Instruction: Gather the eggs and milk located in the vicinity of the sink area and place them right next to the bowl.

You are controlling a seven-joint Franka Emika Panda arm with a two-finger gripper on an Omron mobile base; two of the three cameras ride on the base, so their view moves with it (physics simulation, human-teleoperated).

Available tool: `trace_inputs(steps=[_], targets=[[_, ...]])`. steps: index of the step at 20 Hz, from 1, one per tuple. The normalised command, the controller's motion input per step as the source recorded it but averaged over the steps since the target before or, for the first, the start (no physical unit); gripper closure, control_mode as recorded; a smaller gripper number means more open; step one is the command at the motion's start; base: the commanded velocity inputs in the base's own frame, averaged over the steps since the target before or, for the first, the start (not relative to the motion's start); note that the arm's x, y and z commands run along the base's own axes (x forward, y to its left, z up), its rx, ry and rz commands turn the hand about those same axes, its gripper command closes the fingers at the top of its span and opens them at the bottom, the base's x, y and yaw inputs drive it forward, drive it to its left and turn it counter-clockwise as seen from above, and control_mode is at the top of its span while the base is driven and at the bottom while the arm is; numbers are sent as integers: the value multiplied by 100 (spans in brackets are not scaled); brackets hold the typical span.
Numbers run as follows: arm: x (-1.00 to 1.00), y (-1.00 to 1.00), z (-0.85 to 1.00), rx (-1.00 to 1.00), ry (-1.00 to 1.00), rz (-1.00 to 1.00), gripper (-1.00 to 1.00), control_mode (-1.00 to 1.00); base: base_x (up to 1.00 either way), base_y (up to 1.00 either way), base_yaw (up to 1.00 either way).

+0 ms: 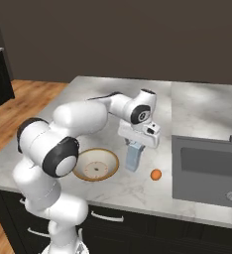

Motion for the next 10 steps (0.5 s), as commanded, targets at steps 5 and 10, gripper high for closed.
trace_inputs(steps=[5,10], targets=[[-5,36,6,-8,-19,1,100,-100,0,0,0],[7,31,0,-5,1,7,100,-100,0,0,0]])
